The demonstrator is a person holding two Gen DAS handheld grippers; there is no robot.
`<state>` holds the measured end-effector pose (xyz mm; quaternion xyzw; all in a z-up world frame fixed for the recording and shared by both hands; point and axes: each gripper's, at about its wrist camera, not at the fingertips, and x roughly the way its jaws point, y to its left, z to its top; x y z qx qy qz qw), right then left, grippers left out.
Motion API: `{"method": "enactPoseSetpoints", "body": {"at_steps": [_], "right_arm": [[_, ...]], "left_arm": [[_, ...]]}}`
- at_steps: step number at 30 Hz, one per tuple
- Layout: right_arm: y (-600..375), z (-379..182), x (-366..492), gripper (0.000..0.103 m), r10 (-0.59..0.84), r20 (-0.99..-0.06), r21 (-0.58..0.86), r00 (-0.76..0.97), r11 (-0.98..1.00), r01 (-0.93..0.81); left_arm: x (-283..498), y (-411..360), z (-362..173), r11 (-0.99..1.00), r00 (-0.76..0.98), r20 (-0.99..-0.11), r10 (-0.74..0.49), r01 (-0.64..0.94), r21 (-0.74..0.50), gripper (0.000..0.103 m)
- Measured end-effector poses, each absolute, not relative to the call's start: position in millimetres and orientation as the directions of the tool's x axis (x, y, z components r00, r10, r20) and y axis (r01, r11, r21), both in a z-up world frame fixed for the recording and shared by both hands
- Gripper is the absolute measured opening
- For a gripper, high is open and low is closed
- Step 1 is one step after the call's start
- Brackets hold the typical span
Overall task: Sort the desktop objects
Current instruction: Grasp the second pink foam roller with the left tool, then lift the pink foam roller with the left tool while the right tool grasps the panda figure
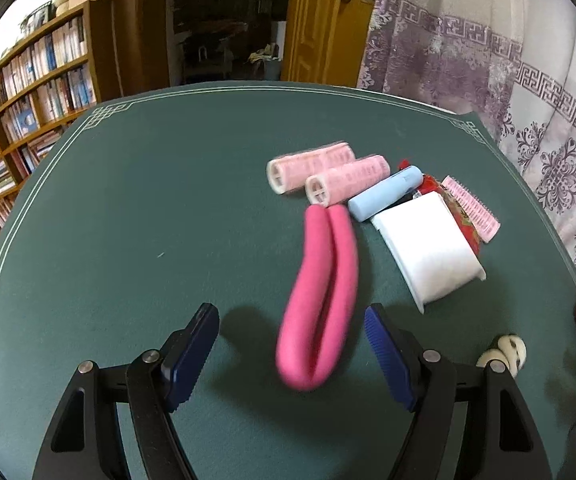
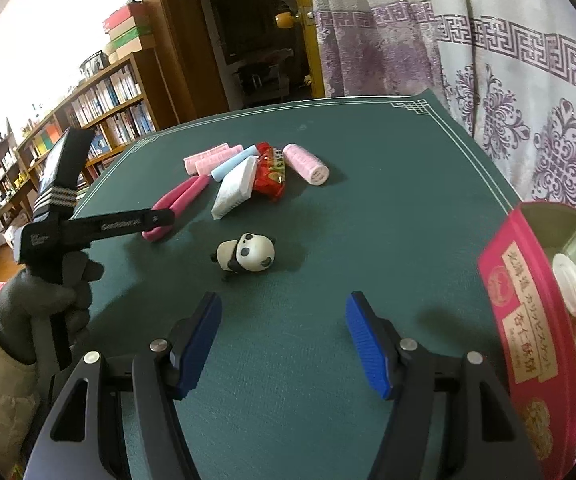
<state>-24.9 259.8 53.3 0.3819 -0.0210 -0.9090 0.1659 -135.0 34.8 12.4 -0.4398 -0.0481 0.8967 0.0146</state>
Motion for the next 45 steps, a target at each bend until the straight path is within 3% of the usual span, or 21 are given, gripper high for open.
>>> {"method": "enactPoseSetpoints", "body": {"at_steps": [4, 7, 9, 13, 16, 30, 31, 32, 33, 45], "right_arm": [[258, 52, -31, 0.069, -0.318, -0.693, 0.173, -0.647, -0.944, 0.279], [257, 51, -40, 0.069, -0.328, -0.696, 0.188, -0.639, -0.942, 0.279], [253, 50, -47, 0.069, -0.336, -0.697, 0.193, -0.634, -0.939, 0.286], [240, 47, -62, 0.069, -0.361, -0.706, 0.207, -0.609, -0.928, 0.311], [227, 43, -72, 0.077, -0.364, -0.714, 0.192, -0.598, -0.923, 0.333], [188, 12, -107, 0.078, -0.29, -0.776, 0.083, -0.559, -0.927, 0.365], [189, 12, -109, 0.075, -0.288, -0.777, 0.083, -0.56, -0.928, 0.363], [190, 12, -109, 0.064, -0.288, -0.775, 0.082, -0.563, -0.929, 0.361], [190, 12, -108, 0.063, -0.295, -0.771, 0.086, -0.565, -0.927, 0.366], [207, 20, -86, 0.063, -0.31, -0.754, 0.116, -0.58, -0.931, 0.346]], "left_arm": [[-146, 46, 8, -0.998, -0.611, -0.791, 0.035, 0.023, -0.062, 0.076], [-143, 51, 10, -0.999, -0.622, -0.783, 0.03, -0.008, -0.032, 0.041], [-145, 54, 12, -0.999, -0.621, -0.782, 0.053, -0.031, -0.043, 0.035], [-134, 40, 20, -0.998, -0.644, -0.762, 0.065, -0.027, -0.061, 0.035], [-124, 29, 26, -0.996, -0.659, -0.748, 0.076, -0.013, -0.089, 0.035], [-100, 22, 19, -0.989, -0.655, -0.745, 0.127, -0.024, -0.148, 0.035], [-98, 22, 19, -0.989, -0.654, -0.745, 0.128, -0.025, -0.148, 0.035], [-96, 23, 19, -0.989, -0.654, -0.745, 0.13, -0.027, -0.148, 0.035], [-96, 23, 20, -0.988, -0.655, -0.744, 0.131, -0.029, -0.148, 0.035], [-85, 32, 27, -0.987, -0.659, -0.737, 0.147, -0.043, -0.158, 0.035]]}}
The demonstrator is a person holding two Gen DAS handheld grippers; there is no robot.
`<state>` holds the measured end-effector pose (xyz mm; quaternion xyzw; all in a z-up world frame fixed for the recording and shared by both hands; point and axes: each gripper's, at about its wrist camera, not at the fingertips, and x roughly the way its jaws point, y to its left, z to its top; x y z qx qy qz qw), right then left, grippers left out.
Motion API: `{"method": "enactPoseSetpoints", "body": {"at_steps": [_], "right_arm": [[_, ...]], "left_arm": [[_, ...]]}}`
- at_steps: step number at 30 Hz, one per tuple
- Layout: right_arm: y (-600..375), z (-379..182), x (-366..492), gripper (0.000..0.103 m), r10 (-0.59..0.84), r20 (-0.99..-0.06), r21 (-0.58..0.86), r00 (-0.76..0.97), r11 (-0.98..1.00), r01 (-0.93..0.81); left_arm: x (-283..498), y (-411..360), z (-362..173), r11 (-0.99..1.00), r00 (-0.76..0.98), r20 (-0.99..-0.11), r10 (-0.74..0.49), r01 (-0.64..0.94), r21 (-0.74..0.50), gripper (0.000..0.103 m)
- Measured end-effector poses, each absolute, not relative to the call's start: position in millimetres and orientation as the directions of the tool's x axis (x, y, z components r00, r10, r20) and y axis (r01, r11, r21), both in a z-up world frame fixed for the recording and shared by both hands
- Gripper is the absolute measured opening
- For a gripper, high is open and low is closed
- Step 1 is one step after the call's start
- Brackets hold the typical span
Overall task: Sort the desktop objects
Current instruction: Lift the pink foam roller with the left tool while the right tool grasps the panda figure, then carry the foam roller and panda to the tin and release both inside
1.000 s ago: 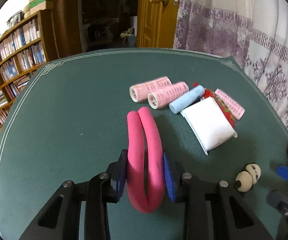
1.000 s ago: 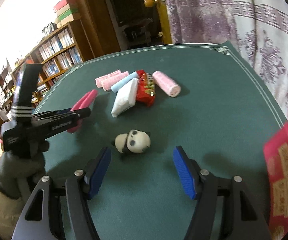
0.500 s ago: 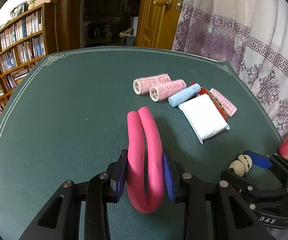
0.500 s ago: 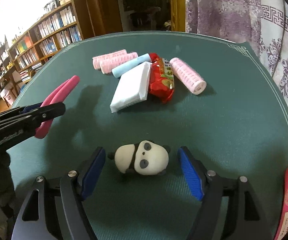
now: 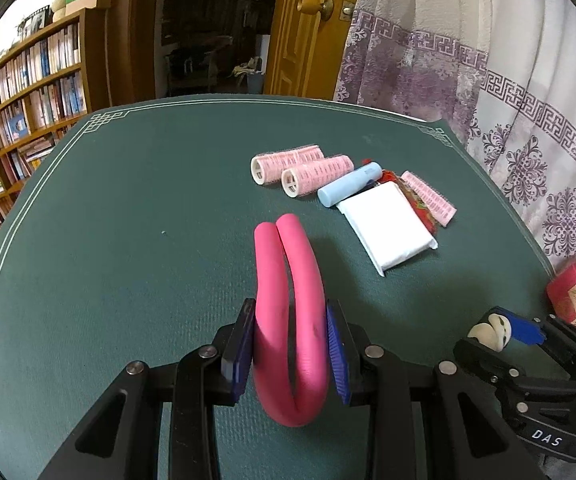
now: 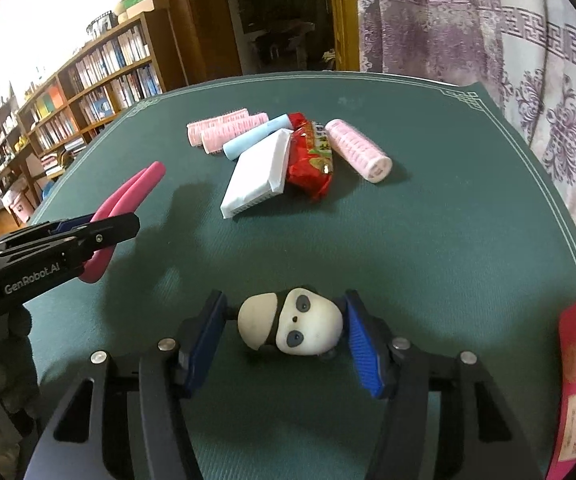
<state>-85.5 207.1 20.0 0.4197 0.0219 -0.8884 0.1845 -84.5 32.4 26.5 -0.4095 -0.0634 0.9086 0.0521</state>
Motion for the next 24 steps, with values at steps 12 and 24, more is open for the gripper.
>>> {"method": "enactPoseSetpoints", "body": {"at_steps": [12, 24], "right_arm": [[234, 36, -52, 0.063, -0.32, -0.717, 0.156, -0.619, -0.94, 0.305], [268, 62, -17, 0.063, -0.329, -0.65, 0.197, -0.685, -0.943, 0.266]], "left_arm": [[-67, 48, 39, -0.986, -0.665, -0.729, 0.162, -0.075, -0.151, 0.035], [-46, 83, 71, -0.983, -0.7, -0.691, 0.181, -0.142, -0.113, 0.035]]}}
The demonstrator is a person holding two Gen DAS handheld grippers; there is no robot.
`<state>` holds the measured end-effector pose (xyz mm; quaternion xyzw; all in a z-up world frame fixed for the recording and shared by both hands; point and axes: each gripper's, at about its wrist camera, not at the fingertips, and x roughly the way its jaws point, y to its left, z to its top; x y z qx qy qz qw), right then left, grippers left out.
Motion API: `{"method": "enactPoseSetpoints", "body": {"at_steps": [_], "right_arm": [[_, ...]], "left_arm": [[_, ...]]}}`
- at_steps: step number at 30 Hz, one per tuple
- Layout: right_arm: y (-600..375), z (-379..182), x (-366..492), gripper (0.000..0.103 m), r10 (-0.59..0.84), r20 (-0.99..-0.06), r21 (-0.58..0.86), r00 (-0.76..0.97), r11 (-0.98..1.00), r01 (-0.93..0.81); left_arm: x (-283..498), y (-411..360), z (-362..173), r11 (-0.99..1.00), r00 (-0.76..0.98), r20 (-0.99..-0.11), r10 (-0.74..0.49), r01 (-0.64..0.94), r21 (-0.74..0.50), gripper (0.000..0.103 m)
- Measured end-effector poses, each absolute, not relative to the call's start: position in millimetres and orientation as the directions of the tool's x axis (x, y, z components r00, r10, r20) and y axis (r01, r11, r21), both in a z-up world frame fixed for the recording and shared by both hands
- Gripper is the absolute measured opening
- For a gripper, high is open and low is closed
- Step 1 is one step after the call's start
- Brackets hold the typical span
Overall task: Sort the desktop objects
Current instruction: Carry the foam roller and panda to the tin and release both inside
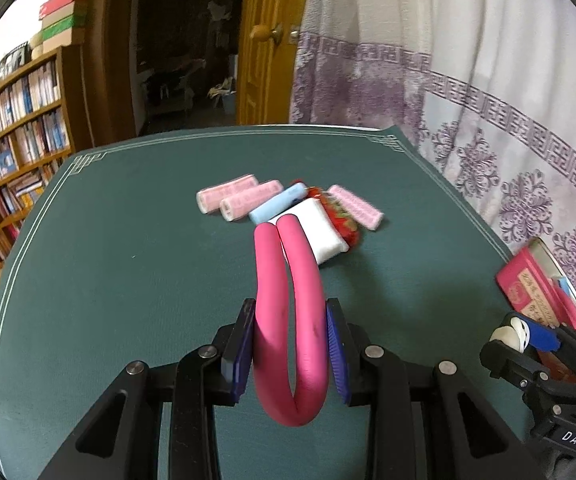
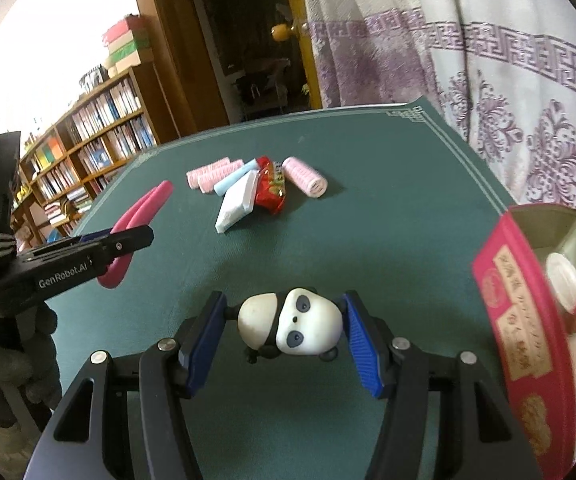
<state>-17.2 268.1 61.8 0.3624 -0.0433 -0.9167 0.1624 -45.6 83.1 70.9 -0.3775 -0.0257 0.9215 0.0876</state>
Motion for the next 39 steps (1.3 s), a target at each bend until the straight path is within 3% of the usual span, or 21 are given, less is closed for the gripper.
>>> {"method": "enactPoseSetpoints", "body": {"at_steps": [11, 22, 30, 39], "right_arm": [[321, 82, 11, 0.063, -0.297, -0.592, 0.228, -0.749, -0.953, 0.198], [406, 107, 50, 0.063, -0.157, -0.528, 0.236, -0.835, -0.971, 0.034], [469, 106, 70, 0.063, -0.036, -0.522, 0.253, -0.852, -0.961, -0.114], [492, 104, 74, 0.063, -0.022, -0.522, 0.273, -0.853, -0.951, -0.142]], "left_arm": [[-32, 149, 85, -0.96, -0.687, -0.684, 0.246, -0.269, -0.076, 0.035], [-22, 224, 100, -0.902, -0.637, -0.683, 0.359, -0.425, -0.077, 0.035], [-21, 285, 113, -0.837, -0.588, -0.674, 0.448, -0.54, -0.086, 0.035], [-29, 340, 116, -0.789, -0.54, -0.668, 0.511, -0.603, -0.116, 0.035]]}}
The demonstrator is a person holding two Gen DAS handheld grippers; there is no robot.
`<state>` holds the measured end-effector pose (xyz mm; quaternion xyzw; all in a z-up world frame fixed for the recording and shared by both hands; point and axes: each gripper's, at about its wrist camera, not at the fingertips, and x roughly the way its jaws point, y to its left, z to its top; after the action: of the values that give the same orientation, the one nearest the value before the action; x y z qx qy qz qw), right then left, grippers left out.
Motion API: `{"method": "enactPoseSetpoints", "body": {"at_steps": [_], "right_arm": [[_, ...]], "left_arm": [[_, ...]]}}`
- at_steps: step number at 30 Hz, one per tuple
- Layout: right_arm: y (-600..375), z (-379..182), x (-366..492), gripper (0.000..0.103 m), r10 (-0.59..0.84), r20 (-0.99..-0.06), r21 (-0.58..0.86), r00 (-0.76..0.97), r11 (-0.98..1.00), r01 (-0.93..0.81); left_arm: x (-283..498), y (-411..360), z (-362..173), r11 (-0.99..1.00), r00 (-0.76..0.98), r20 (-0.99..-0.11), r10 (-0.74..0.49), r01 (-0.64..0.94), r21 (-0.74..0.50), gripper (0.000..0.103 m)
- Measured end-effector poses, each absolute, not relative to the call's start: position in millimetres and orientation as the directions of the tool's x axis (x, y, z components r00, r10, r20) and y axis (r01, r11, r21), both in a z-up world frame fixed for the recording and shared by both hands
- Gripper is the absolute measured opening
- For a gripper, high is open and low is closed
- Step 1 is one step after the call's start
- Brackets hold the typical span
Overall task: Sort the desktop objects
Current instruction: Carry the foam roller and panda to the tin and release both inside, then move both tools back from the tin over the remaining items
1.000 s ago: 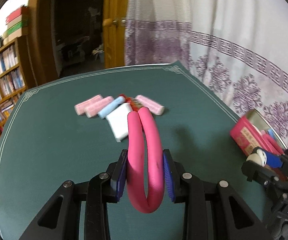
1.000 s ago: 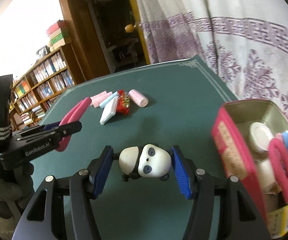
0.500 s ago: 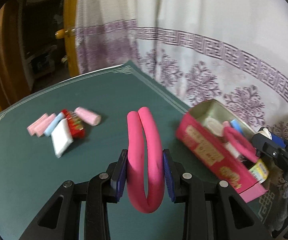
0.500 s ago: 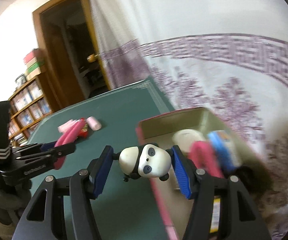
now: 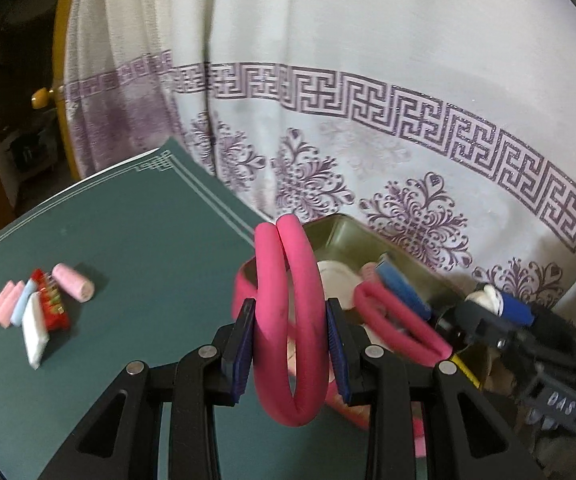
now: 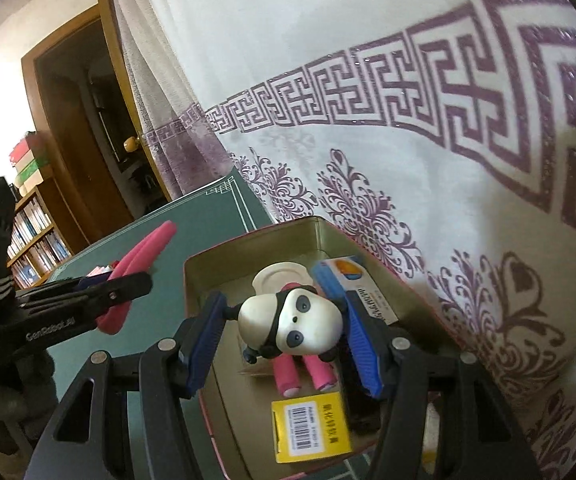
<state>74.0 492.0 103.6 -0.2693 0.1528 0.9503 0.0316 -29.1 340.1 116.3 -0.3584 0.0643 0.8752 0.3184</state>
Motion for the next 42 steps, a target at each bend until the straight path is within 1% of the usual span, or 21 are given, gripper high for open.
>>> {"method": "enactPoseSetpoints", "body": {"at_steps": [10, 11, 13, 23, 24, 25, 26, 28, 29, 31, 35, 42], "right_arm": [[505, 100, 72, 0.063, -0.008, -0.524, 0.27, -0.852, -0.95, -0.157], [506, 100, 72, 0.063, -0.007, -0.524, 0.271, -0.852, -0.949, -0.159], [507, 99, 72, 0.063, -0.009, -0.525, 0.273, -0.851, -0.949, -0.159], [495, 95, 65, 0.063, -0.039, -0.536, 0.275, -0.843, -0.952, -0.131], [493, 95, 65, 0.063, -0.043, -0.536, 0.275, -0.843, -0.953, -0.126], [491, 95, 64, 0.063, -0.05, -0.539, 0.276, -0.841, -0.954, -0.12], [489, 95, 63, 0.064, -0.057, -0.542, 0.278, -0.839, -0.954, -0.115], [485, 96, 63, 0.065, -0.071, -0.544, 0.287, -0.836, -0.952, -0.106], [484, 97, 63, 0.069, -0.077, -0.542, 0.291, -0.837, -0.952, -0.101], [483, 100, 65, 0.073, -0.079, -0.531, 0.299, -0.844, -0.949, -0.099], [481, 105, 68, 0.073, -0.063, -0.52, 0.298, -0.852, -0.948, -0.112], [472, 105, 67, 0.074, -0.064, -0.527, 0.293, -0.847, -0.95, -0.111]], "left_arm": [[-52, 373, 104, -0.779, -0.523, -0.664, 0.535, -0.61, -0.147, 0.036], [-54, 373, 103, -0.782, -0.526, -0.663, 0.534, -0.605, -0.149, 0.045], [-56, 371, 101, -0.793, -0.541, -0.656, 0.526, -0.59, -0.149, 0.058], [-59, 342, 114, -0.825, -0.592, -0.628, 0.505, -0.546, -0.148, 0.058], [-59, 340, 114, -0.826, -0.592, -0.629, 0.504, -0.543, -0.15, 0.059], [-59, 338, 114, -0.827, -0.591, -0.631, 0.503, -0.542, -0.152, 0.064], [-58, 335, 114, -0.829, -0.592, -0.631, 0.502, -0.538, -0.154, 0.067], [-58, 331, 113, -0.834, -0.596, -0.631, 0.497, -0.53, -0.155, 0.067], [-57, 328, 113, -0.834, -0.596, -0.631, 0.497, -0.528, -0.158, 0.067], [-57, 323, 114, -0.838, -0.599, -0.631, 0.493, -0.521, -0.161, 0.067], [-57, 311, 114, -0.85, -0.605, -0.633, 0.482, -0.499, -0.17, 0.067], [-58, 282, 110, -0.876, -0.618, -0.644, 0.45, -0.445, -0.185, 0.067]]}}
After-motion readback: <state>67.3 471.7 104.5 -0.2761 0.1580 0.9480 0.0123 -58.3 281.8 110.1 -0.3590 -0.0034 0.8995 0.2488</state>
